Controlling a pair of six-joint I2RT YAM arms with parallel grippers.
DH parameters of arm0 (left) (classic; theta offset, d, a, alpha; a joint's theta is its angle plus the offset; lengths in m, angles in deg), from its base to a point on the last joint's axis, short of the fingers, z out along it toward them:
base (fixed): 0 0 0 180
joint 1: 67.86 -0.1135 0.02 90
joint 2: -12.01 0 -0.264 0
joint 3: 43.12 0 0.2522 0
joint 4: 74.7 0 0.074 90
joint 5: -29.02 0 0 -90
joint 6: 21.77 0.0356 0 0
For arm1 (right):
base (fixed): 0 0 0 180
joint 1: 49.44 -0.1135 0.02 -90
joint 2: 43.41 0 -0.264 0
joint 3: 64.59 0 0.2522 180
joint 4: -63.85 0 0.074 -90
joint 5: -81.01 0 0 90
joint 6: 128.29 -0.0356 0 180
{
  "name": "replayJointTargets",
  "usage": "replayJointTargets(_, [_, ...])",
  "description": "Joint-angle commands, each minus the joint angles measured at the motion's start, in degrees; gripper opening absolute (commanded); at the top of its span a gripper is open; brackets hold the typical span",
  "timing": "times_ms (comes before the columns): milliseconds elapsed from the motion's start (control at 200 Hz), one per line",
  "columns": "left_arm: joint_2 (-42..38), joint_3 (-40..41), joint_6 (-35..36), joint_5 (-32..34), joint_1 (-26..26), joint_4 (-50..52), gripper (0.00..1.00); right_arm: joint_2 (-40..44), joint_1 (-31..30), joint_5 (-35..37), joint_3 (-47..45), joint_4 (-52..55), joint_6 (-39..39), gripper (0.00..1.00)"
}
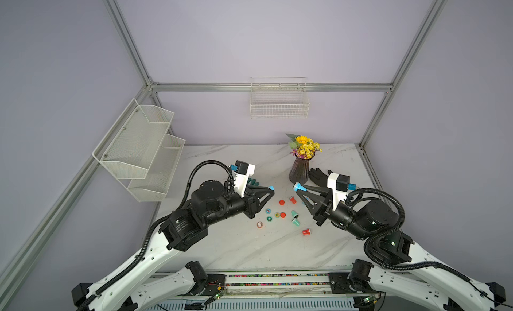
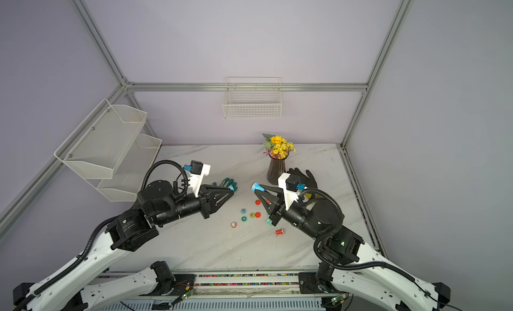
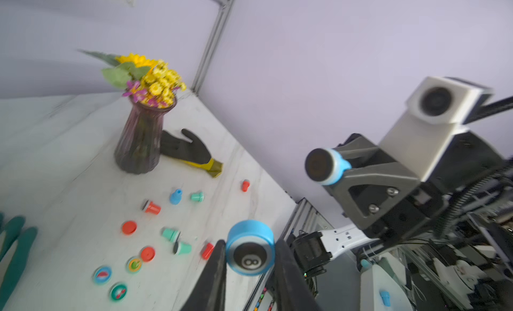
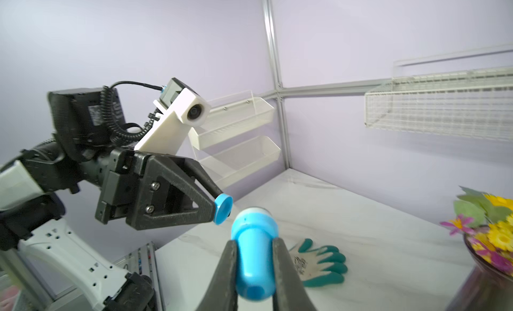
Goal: Close the stamp cap
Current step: Close the cover of the stamp.
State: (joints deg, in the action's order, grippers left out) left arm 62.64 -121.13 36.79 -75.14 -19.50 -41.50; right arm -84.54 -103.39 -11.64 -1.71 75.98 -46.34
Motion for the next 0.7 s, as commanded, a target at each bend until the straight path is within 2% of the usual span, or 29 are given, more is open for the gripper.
replayJointTargets(0, [-0.3, -0.4, 3.7, -13.1, -0.4, -13.8, 0.26, -0.6, -0.1, -11.6, 2.6, -7.4, 2.0, 0.00])
replayJointTargets(145, [0.3, -1.0, 2.2, -20.0, -0.4, -20.8, 0.25, -3.5, -0.1, -20.0, 5.0, -12.3, 1.3, 0.00])
replayJointTargets(305, [0.9, -0.8, -0.9, -25.3, -0.4, -28.2, 0.25, -4.7, -0.1, -23.5, 6.2, -16.9, -0.2, 0.00])
replayJointTargets(530, [2.5, -1.4, -4.1, -29.1, -0.4, -32.0, 0.25, -5.0, -0.1, -26.2, 6.6, -18.6, -1.0, 0.00])
replayJointTargets(695, [3.6, -1.8, -4.5, -29.2, -0.3, -31.7, 0.24, -5.2, -0.1, -26.5, 6.6, -18.3, -1.4, 0.00])
